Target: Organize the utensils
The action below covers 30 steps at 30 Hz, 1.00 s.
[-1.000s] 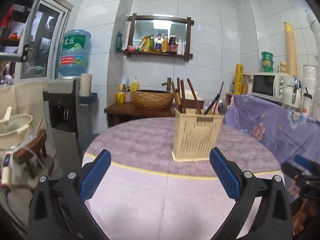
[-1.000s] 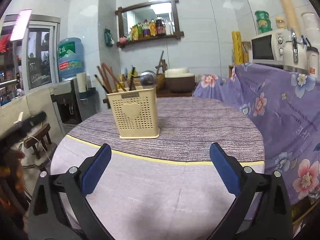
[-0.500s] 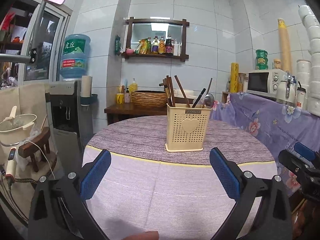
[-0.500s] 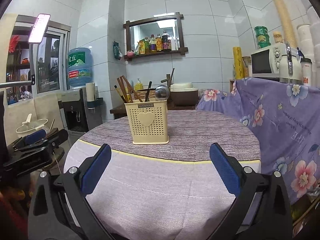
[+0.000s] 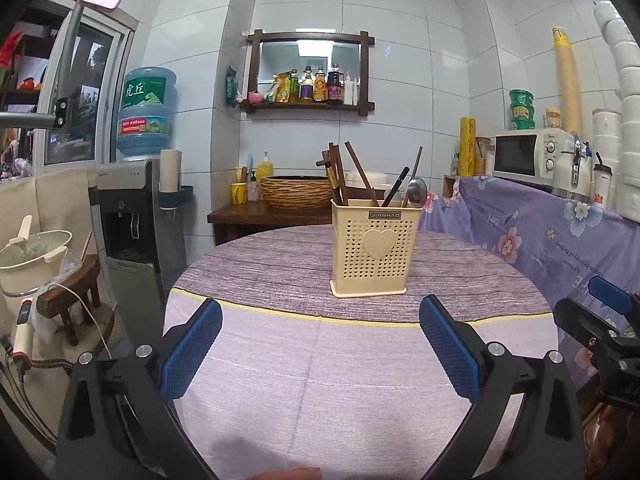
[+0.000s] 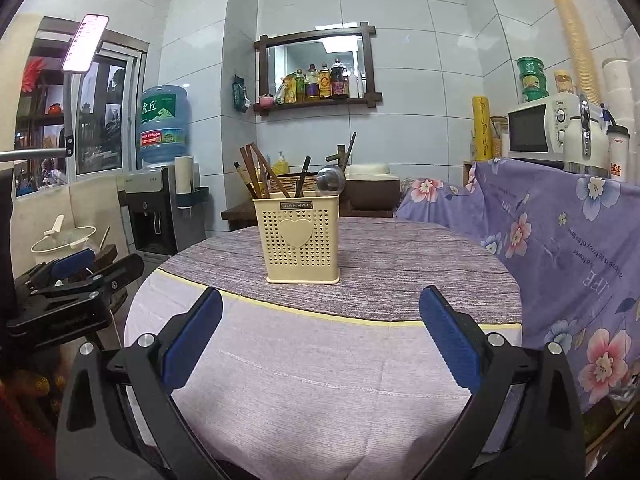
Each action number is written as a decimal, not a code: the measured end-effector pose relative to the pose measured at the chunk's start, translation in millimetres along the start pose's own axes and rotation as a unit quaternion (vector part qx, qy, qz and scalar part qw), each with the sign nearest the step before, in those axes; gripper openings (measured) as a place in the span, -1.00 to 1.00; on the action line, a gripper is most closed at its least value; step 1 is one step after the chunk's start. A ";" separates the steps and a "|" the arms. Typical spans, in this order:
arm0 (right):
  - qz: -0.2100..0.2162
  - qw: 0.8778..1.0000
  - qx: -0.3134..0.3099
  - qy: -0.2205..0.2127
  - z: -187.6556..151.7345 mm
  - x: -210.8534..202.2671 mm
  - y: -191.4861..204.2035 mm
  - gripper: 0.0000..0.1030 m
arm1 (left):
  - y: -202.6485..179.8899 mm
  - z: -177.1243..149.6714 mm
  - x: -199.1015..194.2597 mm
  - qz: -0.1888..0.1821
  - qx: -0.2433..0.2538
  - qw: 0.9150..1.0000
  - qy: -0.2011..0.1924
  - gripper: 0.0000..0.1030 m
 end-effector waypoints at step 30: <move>0.003 1.000 -0.002 0.006 -0.5 3.1 1.5 0.89 | -1.9 0.1 -0.8 0.002 0.008 1.000 0.003 0.90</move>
Point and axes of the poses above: each gripper's, at about its wrist camera, not at the fingertips, and x roughly the way its jaws point, y to its left, z to its top, the point moved 1 cm from there along x, roughly the way its jaws point, and after that the axes turned 8 degrees about z, right-handed, at the moved point
